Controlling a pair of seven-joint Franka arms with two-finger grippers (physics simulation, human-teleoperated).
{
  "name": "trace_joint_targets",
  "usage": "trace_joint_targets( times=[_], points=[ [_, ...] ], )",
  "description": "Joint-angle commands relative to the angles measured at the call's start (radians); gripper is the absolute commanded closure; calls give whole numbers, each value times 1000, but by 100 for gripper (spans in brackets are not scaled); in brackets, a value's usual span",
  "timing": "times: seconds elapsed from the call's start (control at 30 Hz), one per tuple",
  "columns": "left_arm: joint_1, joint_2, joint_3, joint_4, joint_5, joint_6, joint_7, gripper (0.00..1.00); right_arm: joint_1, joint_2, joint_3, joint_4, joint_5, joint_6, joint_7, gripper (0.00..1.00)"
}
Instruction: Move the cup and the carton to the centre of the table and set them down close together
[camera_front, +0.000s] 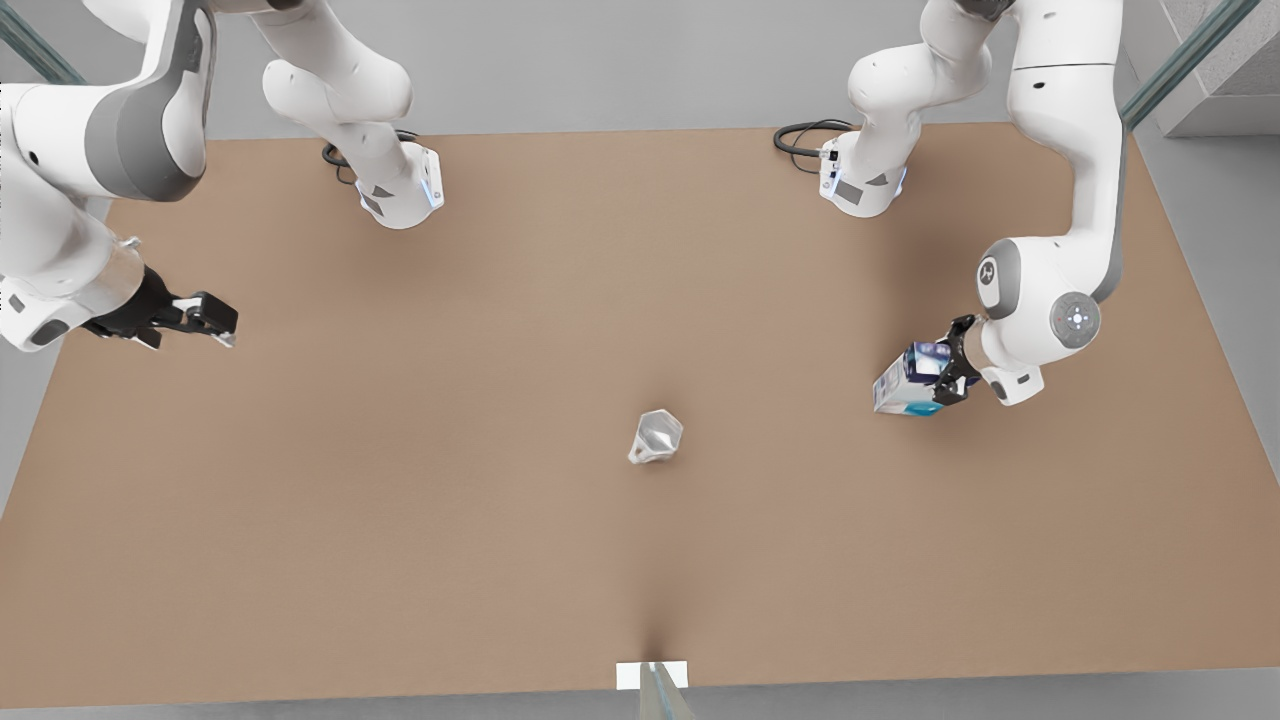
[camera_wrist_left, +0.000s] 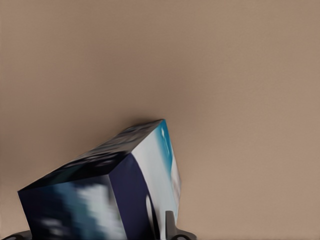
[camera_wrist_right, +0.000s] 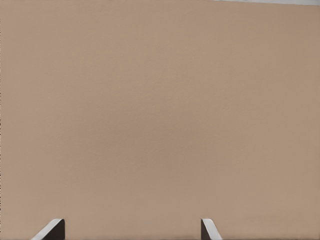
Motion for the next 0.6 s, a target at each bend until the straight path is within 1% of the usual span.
trace_joint_targets(
  times=[0.0,0.03,0.17,0.47,0.57],
  points=[
    [0,0,0,0,0,-2,0,34,48,0,0,0,-1,0,0,0],
    [0,0,0,0,0,-2,0,41,50,0,0,0,-1,0,2,0],
    [0,-2,0,2,0,-5,-8,44,50,1,0,0,2,0,-2,0],
    [-2,-8,0,20,0,-3,-20,44,48,3,0,0,3,0,2,0],
    [-3,-18,0,21,0,-6,-20,43,48,3,0,2,2,0,2,0]
  ],
)
